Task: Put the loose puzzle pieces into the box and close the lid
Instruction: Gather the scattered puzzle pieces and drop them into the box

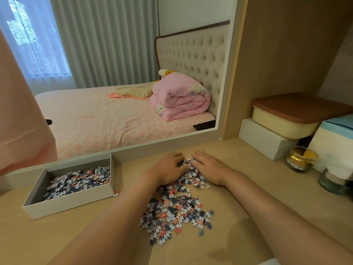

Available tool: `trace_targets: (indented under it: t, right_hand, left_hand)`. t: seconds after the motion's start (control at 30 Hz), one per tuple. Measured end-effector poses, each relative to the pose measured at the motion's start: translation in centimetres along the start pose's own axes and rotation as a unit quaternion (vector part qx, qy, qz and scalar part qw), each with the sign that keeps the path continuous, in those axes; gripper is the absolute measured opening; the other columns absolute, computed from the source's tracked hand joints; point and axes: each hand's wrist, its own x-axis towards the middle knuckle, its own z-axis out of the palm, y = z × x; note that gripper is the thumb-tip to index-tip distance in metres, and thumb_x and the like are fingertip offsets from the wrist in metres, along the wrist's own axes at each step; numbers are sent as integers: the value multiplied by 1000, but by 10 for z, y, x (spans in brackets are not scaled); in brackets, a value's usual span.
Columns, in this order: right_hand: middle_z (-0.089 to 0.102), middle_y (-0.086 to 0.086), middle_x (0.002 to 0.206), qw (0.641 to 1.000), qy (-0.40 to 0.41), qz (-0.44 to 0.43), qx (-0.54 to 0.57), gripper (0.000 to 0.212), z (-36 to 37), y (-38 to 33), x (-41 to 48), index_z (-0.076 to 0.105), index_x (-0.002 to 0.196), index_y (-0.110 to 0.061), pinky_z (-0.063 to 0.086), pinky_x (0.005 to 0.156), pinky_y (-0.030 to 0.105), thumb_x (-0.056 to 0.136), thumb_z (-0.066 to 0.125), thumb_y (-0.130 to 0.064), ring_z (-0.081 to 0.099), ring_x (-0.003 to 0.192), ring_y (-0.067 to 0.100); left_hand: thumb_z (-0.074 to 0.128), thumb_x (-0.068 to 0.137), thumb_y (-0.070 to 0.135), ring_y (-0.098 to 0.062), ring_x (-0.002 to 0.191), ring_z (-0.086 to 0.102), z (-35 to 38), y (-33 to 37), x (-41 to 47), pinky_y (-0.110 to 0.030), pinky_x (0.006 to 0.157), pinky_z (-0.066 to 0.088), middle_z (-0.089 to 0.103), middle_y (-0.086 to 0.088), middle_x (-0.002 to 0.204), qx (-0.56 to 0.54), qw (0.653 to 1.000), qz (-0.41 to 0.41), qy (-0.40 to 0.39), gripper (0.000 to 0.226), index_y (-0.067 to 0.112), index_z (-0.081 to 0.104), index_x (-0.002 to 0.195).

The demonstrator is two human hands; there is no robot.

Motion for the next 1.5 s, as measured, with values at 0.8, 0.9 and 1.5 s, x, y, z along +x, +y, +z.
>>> trace_targets:
  t: [0.8, 0.9, 1.5]
  right_hand:
    - [4, -5, 166, 997, -28, -63, -17, 57, 36, -88, -77, 15, 158, -27, 3, 124, 42, 105, 29, -46, -2, 152, 13]
    - [-3, -4, 166, 997, -55, -56, -21, 61, 44, -87, -80, 8, 159, -26, -2, 123, 39, 105, 27, -48, -7, 152, 13]
    - [27, 9, 161, 993, -90, -62, -38, 52, 40, -159, -31, 36, 152, -12, 20, 119, 36, 105, 36, -34, 26, 148, 25]
  left_hand:
    - [30, 96, 64, -24, 150, -6, -18, -23, -129, -43, 122, 3, -2, -5, 164, 52, 990, -130, 20, 81, 15, 6, 156]
    - [31, 97, 60, -27, 149, 14, -17, -19, -130, -40, 120, 13, 16, -9, 161, 39, 994, -105, -15, 75, 8, 27, 151]
    - [41, 98, 39, -21, 144, 22, -58, -85, -194, -45, 116, 17, 35, 7, 154, 115, 971, -130, 161, 47, 38, 39, 145]
